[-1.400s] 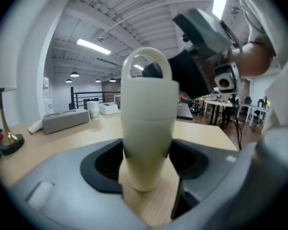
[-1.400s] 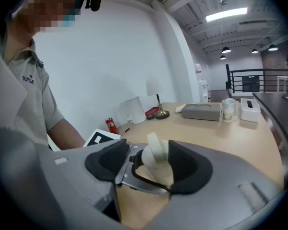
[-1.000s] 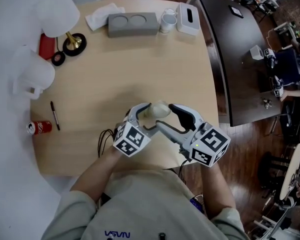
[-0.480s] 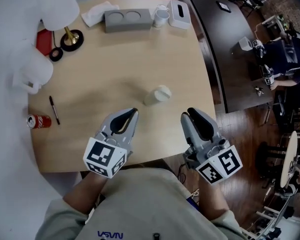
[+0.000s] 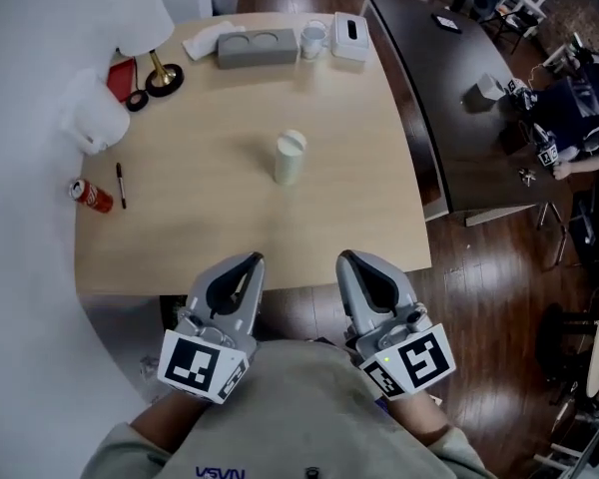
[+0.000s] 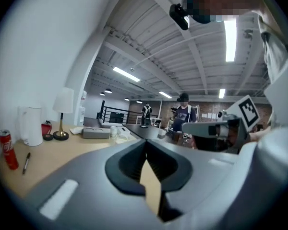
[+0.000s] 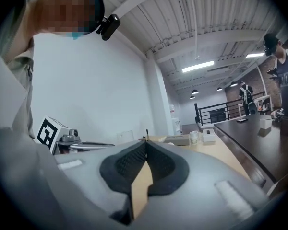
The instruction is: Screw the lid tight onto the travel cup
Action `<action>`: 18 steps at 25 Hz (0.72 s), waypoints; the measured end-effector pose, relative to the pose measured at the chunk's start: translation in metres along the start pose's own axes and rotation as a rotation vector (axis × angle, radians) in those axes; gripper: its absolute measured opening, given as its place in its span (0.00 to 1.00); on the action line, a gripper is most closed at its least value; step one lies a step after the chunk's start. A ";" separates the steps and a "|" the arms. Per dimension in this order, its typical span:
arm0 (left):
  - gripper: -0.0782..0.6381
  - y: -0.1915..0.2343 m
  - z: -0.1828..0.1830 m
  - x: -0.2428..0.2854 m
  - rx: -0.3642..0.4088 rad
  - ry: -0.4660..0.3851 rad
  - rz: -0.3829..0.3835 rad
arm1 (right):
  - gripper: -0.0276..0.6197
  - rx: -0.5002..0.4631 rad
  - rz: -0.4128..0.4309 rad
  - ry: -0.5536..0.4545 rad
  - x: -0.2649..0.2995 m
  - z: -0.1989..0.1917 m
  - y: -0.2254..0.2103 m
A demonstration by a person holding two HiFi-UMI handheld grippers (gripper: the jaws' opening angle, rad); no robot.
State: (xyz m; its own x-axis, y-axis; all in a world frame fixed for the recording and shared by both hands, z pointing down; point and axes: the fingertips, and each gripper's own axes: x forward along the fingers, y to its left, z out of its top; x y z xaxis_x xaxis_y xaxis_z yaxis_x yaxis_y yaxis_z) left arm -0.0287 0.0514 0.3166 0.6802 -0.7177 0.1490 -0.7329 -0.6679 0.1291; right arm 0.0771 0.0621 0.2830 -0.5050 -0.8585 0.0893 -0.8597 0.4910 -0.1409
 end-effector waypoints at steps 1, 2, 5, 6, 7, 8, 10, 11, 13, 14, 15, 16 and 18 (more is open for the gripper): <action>0.11 -0.015 -0.005 -0.007 -0.007 0.001 0.024 | 0.05 -0.002 0.023 -0.006 -0.015 -0.004 0.004; 0.11 -0.032 -0.009 -0.014 -0.018 -0.003 0.051 | 0.05 -0.001 0.050 -0.011 -0.031 -0.008 0.009; 0.11 -0.079 -0.021 -0.041 -0.050 -0.010 0.147 | 0.05 0.015 0.149 -0.008 -0.077 -0.023 0.024; 0.11 -0.090 -0.025 -0.051 -0.052 -0.002 0.178 | 0.05 0.024 0.186 -0.001 -0.090 -0.028 0.030; 0.11 -0.101 -0.029 -0.061 -0.048 0.010 0.206 | 0.05 0.032 0.224 0.006 -0.102 -0.033 0.038; 0.11 -0.111 -0.032 -0.072 -0.040 0.025 0.230 | 0.05 0.042 0.261 0.014 -0.113 -0.036 0.045; 0.11 -0.129 -0.039 -0.094 -0.020 0.052 0.275 | 0.05 0.065 0.318 0.027 -0.135 -0.041 0.059; 0.11 -0.137 -0.043 -0.104 -0.018 0.062 0.296 | 0.05 0.076 0.335 0.033 -0.145 -0.044 0.064; 0.11 -0.152 -0.053 -0.120 -0.028 0.074 0.324 | 0.05 0.081 0.350 0.046 -0.160 -0.051 0.072; 0.11 -0.160 -0.057 -0.127 -0.031 0.079 0.329 | 0.05 0.078 0.354 0.054 -0.168 -0.055 0.074; 0.11 -0.167 -0.061 -0.132 -0.028 0.085 0.328 | 0.05 0.077 0.358 0.061 -0.174 -0.060 0.077; 0.11 -0.172 -0.064 -0.138 -0.022 0.091 0.325 | 0.04 0.080 0.364 0.070 -0.180 -0.064 0.081; 0.11 -0.176 -0.068 -0.151 -0.011 0.093 0.332 | 0.04 0.082 0.383 0.093 -0.188 -0.075 0.093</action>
State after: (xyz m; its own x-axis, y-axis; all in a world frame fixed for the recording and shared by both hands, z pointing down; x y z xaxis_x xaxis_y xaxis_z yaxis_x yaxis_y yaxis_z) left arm -0.0030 0.2909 0.3384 0.4013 -0.8741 0.2737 -0.9146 -0.3984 0.0689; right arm 0.0863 0.2801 0.3269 -0.7959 -0.5965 0.1037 -0.6007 0.7563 -0.2591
